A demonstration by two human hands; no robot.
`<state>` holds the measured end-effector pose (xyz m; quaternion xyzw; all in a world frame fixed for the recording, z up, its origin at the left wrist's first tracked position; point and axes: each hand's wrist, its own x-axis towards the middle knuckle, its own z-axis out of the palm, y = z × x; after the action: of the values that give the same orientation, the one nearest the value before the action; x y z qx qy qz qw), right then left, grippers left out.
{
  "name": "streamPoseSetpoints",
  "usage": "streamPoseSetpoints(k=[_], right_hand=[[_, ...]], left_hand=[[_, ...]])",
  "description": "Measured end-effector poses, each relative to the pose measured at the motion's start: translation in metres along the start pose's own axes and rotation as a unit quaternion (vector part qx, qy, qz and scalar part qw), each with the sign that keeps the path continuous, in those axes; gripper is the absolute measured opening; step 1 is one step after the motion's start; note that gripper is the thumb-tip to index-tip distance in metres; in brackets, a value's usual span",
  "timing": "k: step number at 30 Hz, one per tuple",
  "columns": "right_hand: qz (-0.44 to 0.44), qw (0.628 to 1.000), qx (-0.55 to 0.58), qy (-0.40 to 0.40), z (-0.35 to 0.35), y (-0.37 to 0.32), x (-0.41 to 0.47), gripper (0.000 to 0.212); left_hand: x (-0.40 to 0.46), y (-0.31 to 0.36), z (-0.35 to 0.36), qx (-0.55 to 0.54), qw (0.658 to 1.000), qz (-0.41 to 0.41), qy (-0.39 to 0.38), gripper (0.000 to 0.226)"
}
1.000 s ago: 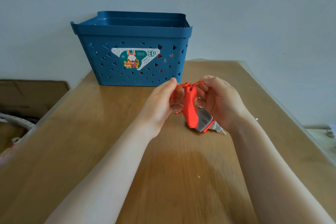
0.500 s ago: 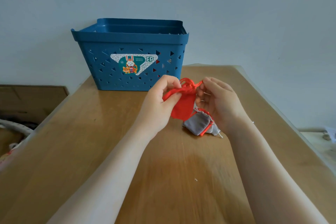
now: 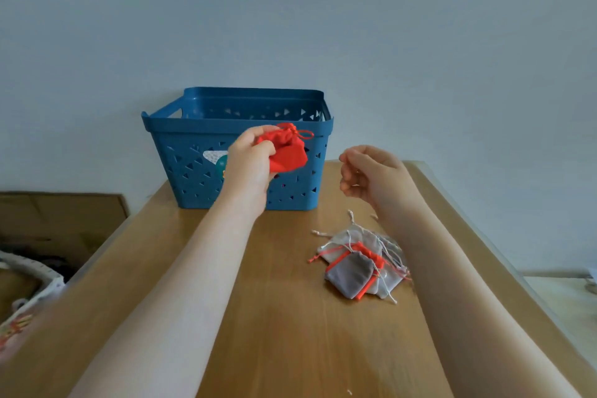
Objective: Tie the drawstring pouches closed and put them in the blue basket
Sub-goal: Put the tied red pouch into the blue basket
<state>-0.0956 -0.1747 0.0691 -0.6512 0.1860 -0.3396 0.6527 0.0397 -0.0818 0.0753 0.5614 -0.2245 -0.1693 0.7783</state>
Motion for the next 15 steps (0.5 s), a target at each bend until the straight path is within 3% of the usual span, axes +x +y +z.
streamPoseSetpoints(k=[4, 9, 12, 15], right_hand=[[0.023, 1.000, -0.003, -0.016, 0.004, -0.010, 0.027, 0.007], [0.053, 0.998, -0.036, -0.023, 0.010, -0.005, 0.055, 0.007], [0.065, 0.997, -0.047, -0.016, 0.007, 0.006, 0.064, 0.009], [0.079, 0.995, -0.057, -0.002, -0.001, 0.019, 0.064, 0.012]], left_hand=[[0.042, 0.023, 0.016, -0.082, 0.997, 0.016, -0.006, 0.026], [0.084, 0.019, 0.037, -0.078, 0.996, -0.016, -0.040, 0.015], [0.100, 0.008, 0.032, 0.149, 0.989, -0.011, 0.011, 0.058], [0.096, -0.004, 0.025, 0.282, 0.954, 0.097, 0.000, 0.066]])
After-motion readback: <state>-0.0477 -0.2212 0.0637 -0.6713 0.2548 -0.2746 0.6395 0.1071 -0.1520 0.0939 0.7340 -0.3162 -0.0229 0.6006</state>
